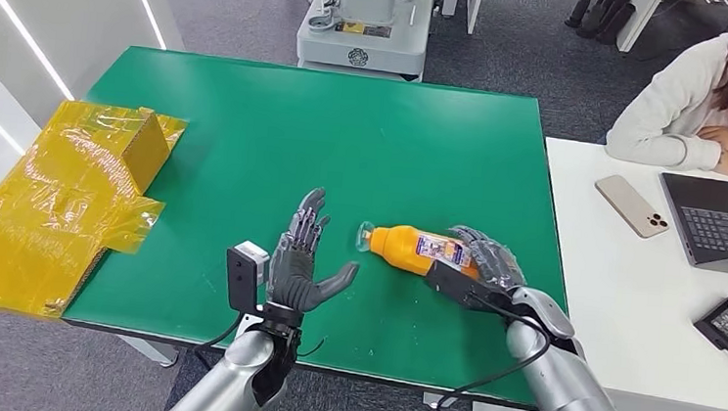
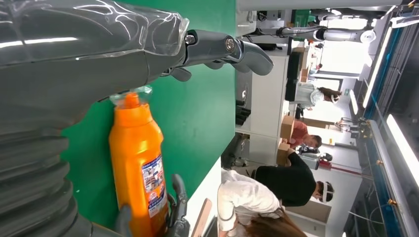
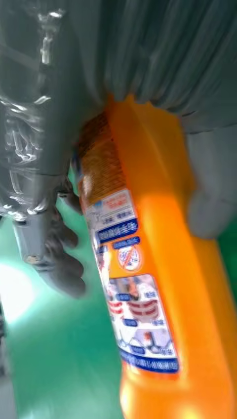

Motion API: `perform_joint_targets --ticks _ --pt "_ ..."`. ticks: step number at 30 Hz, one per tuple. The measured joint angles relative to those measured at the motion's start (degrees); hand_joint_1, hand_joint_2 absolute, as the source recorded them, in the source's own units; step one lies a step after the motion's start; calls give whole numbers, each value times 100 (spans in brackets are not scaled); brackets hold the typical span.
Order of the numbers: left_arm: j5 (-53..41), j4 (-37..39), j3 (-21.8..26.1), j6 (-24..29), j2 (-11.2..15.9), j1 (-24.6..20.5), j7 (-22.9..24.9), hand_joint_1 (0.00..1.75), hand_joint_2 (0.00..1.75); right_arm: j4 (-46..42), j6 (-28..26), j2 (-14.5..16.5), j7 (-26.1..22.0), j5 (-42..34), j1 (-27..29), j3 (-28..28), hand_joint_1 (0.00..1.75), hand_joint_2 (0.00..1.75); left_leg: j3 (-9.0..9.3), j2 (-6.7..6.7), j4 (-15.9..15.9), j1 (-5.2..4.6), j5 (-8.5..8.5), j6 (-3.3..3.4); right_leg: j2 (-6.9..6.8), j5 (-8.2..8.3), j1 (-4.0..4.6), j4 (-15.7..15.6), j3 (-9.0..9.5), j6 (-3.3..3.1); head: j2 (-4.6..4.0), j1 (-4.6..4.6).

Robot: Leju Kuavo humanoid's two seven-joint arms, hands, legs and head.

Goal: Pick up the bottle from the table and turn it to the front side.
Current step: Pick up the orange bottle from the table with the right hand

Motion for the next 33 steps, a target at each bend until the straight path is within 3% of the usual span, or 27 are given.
perform_joint_targets --ticks 4,8,16,17,20,21,33 --pt "15 0 0 35 1 0 0 0 175 2 -6 -22 -1 -28 5 26 130 175 0 1 2 0 0 0 1 0 0 0 0 0 -1 0" --pt "20 0 0 48 1 5 0 0 175 2 -5 -41 -7 -34 4 32 114 175 1 1 3 0 0 0 1 0 0 0 0 0 -1 0" --pt "36 33 0 -17 -3 -19 0 0 175 -51 -7 -130 -44 -62 42 34 141 175 3 1 6 0 0 0 1 0 0 0 2 0 -1 1" --pt "50 50 0 -32 -3 -32 -2 0 175 -75 -8 -143 -44 -70 55 34 119 175 4 1 6 0 0 0 1 1 0 0 3 0 -1 1" --pt "88 110 -2 -58 -3 -68 -14 0 175 -145 -9 -182 -39 -76 93 34 10 175 5 2 8 0 0 0 1 2 0 0 6 3 -1 0" --pt "100 129 -4 -60 -3 -79 -26 0 175 -165 -8 -196 -31 -72 110 35 0 175 5 2 9 0 0 1 1 3 0 0 6 4 -1 0" --pt "298 300 -136 -80 -7 -192 -61 0 175 -227 132 -334 278 143 145 158 0 175 4 4 15 1 4 6 5 15 0 0 10 14 -1 1"
